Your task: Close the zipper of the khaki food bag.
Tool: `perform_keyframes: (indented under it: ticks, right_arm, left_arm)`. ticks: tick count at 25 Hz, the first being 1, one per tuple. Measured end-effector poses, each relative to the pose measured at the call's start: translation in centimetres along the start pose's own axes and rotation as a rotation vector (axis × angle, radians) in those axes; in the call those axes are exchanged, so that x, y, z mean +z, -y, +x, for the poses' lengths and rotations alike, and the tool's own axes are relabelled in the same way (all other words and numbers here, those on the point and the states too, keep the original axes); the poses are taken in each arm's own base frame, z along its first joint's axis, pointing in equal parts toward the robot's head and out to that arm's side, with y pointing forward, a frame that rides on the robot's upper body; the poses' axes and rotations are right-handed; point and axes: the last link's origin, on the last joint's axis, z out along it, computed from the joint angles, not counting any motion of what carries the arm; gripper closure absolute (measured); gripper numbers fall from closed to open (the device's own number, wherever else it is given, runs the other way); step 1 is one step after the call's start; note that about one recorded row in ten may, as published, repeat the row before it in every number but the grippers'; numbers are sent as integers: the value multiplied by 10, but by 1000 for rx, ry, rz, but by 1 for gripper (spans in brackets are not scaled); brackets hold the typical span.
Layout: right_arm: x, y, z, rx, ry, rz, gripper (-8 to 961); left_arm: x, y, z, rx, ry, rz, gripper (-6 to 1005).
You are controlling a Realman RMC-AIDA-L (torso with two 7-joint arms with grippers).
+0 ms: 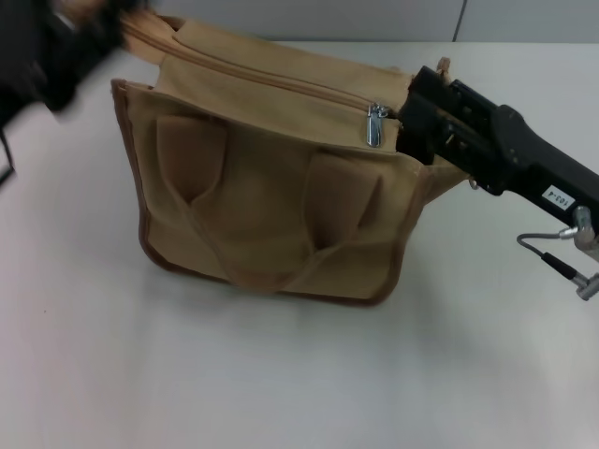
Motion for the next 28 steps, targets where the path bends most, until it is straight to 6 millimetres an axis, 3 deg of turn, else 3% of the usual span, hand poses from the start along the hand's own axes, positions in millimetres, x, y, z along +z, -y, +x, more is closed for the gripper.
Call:
perform_keyframes:
  ticks: [3,6,8,9,11,18,23,28]
  right_arm:
    - [-2,-8,4,-130,32,-17,274]
    - [-5,-17,9,-263,66,-25,274]
    - [-7,-20,12,-320,68,-27,274]
    - [-8,-22,14,-330,59,-33,274]
    - [-9,-25,18,-305,25,-66,273]
    - [-22,-44,20,-283,-1,-202,273]
    - [-31,-47,27,-262,-130,-289,273]
    - [-44,-48,34,-254,-181,-257,273]
  left_arm:
    - [-5,-27,-20,72,170,-202,356]
    - [-5,-27,-20,72,170,-202,358]
    - [-20,-42,-39,106,368,-306,359]
    - [-20,-42,-39,106,368,-306,359]
    - [-35,-46,-54,67,496,-318,360]
    - [-57,-57,-61,20,588,-335,360]
    - [-63,-57,-64,11,613,-314,360]
    - [-68,-57,-69,6,631,-272,359]
